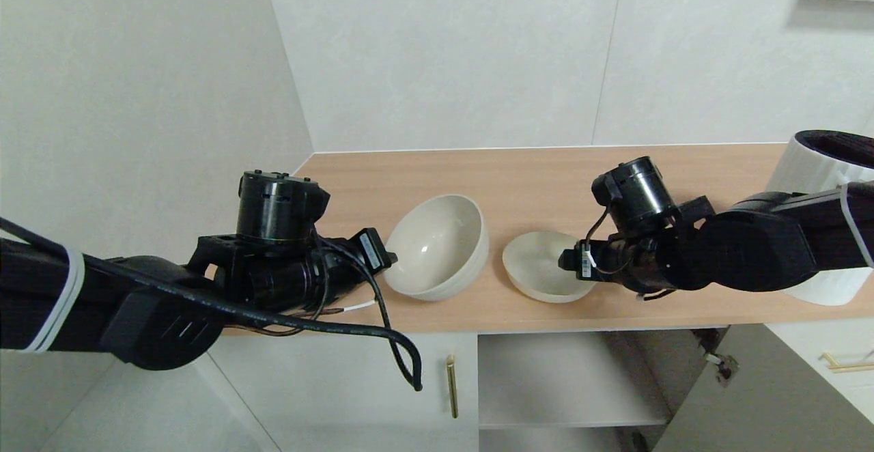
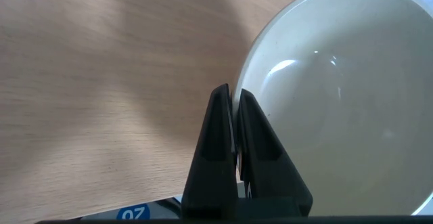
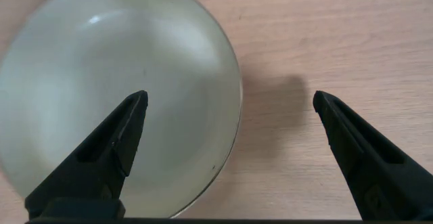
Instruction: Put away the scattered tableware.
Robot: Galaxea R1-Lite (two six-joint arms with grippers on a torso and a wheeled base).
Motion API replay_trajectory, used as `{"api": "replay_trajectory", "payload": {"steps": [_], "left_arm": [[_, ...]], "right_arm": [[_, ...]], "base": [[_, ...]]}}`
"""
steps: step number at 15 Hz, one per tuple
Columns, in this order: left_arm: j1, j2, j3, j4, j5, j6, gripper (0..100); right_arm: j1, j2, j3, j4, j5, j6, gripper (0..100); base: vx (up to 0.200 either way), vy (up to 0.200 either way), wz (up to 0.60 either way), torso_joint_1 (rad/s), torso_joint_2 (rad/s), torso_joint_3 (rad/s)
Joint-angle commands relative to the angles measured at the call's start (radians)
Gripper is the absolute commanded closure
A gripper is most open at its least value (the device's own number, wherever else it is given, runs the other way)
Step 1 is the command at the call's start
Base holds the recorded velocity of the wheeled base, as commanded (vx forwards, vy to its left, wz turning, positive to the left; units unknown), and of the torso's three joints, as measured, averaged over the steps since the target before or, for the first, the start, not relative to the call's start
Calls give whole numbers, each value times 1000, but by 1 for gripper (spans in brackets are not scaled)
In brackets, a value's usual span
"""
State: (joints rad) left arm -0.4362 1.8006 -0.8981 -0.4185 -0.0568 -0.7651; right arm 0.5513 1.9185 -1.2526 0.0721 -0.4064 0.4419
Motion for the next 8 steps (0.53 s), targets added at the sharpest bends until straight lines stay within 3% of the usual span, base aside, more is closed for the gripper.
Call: {"api": "replay_trajectory", "payload": {"steps": [1,4,5,8], "left_arm": [[1,-1,1,0,0,0,100],[1,-1,1,0,0,0,100],[1,-1,1,0,0,0,100],[1,-3,1,0,0,0,100]], "right_arm": [[-2,17,-1,0,0,0,0],[-1,14,-2,0,0,3,0],[-1,13,-2,0,0,4,100],[-1,8,-2,0,1,6,100]], "base": [[0,0,0,0,0,0],[0,0,0,0,0,0],[0,0,0,0,0,0],[0,0,0,0,0,0]]}}
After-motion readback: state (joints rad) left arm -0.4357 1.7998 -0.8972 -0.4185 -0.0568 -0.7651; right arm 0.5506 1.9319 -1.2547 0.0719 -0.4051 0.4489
